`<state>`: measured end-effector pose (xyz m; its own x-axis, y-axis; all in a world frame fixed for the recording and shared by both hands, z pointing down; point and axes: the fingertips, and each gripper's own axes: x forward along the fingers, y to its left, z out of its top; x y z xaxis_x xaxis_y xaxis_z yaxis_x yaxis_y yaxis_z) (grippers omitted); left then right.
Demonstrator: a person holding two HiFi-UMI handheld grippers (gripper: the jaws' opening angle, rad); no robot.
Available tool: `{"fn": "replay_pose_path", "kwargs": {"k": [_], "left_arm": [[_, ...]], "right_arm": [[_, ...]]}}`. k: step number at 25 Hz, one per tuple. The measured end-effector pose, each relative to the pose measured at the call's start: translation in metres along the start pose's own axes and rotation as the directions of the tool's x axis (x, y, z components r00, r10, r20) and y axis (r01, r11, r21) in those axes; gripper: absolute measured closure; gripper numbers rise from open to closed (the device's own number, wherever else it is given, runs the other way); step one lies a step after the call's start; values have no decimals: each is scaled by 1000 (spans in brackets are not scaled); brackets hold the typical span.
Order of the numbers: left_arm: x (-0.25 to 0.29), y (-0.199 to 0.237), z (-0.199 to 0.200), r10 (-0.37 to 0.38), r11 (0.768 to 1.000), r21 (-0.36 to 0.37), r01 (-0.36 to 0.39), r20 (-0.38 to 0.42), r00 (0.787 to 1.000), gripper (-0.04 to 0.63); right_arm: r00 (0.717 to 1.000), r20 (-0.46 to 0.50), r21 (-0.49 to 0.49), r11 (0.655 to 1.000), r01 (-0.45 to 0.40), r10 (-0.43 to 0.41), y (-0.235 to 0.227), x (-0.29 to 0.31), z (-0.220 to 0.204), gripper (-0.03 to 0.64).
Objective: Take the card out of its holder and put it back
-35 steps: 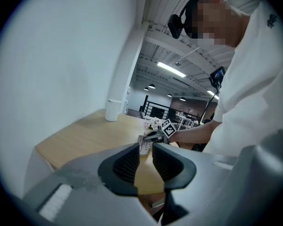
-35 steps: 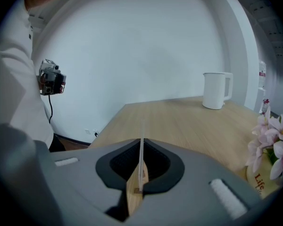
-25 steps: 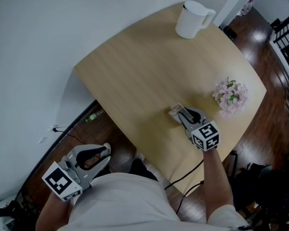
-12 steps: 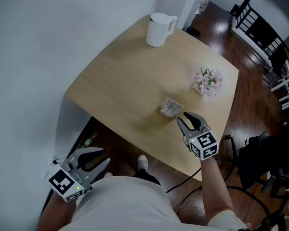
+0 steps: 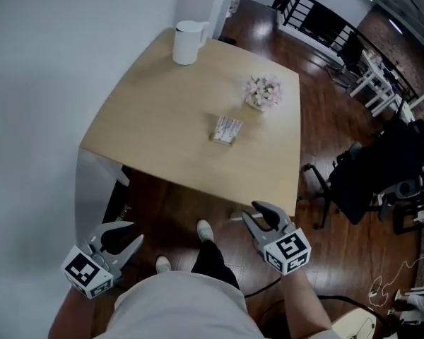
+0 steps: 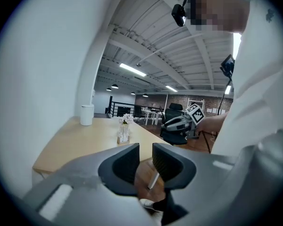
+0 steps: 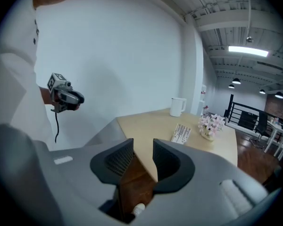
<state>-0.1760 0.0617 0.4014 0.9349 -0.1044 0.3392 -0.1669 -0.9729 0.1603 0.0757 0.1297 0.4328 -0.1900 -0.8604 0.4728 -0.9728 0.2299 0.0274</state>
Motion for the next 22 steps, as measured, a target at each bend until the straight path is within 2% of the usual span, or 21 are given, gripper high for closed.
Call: {"fn": "replay_pose_path", "kwargs": {"k": [3,9,18,22], "left_arm": [[-12,-10,-19,-11,1000,-18,11,-19,1000,502],[-12,-47,-15,-17,1000,-3,18,23,1000,503],[32,-149,-4,-123,992,40,121,34,992,503],[45,-187,-3,-117,992,43,116,37,992,503]], "right_arm": [[1000,6,41,999,6,-6,44,-34,-11,489],[999,34,50,999,1,-2,97,-89,-18,488],[999,31,56,998,-13,12,115,-167,-57,491],[998,51,48,998,-26,23,114,-205,-70,497]]}}
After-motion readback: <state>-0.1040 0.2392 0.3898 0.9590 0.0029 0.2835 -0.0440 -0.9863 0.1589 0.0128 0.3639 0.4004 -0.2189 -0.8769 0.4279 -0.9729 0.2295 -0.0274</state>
